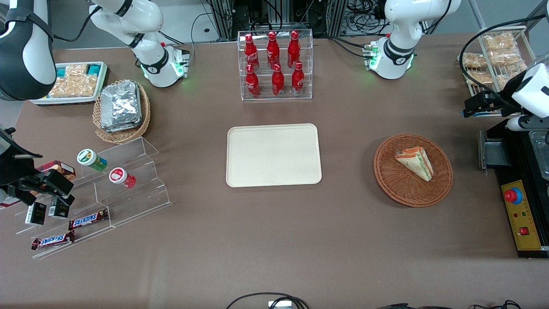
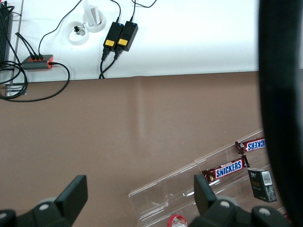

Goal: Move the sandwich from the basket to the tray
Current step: 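Move the left gripper over the wrapped sandwich in the wicker basket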

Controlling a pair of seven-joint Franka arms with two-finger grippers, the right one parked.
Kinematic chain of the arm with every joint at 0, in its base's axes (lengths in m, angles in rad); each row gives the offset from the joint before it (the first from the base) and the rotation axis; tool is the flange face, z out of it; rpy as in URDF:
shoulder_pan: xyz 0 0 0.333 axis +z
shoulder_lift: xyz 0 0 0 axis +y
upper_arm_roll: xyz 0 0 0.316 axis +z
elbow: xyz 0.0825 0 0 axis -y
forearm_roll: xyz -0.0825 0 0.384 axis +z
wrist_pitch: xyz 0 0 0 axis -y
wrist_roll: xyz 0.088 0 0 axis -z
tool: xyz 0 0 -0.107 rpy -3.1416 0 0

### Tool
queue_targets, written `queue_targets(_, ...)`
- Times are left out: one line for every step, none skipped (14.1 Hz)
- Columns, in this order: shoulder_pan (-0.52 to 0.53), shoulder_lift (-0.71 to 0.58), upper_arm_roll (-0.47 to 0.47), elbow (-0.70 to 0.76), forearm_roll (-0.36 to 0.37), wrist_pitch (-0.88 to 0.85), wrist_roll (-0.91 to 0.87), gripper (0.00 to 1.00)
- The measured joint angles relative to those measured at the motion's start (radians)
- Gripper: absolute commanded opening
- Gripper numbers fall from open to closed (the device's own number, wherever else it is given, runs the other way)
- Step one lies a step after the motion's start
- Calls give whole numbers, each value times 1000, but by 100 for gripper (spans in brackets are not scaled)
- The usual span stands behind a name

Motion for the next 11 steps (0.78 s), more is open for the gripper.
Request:
queue_targets(0, 1, 0, 0, 0, 0, 0, 100)
queue_targets(0, 3, 1, 0, 0, 0, 0, 100)
queue_targets(0, 8, 2, 1, 1, 1, 0, 100)
queue_targets(0, 16, 4, 6, 1, 3, 0, 100)
queue_targets(1, 30, 6, 15, 8, 4, 0, 100)
queue_targets(1, 46, 9, 21, 26, 6, 0, 100)
queue_targets(1, 64, 11, 23, 49, 10, -1, 100)
queue_targets(2, 81, 14, 22, 62, 20, -3, 100)
queue_targets(2, 95, 21, 15, 68, 37, -6, 100)
queue_targets(2, 104, 37, -1, 71, 63, -9, 100)
queue_targets(3, 109, 56, -27, 72, 99, -13, 100)
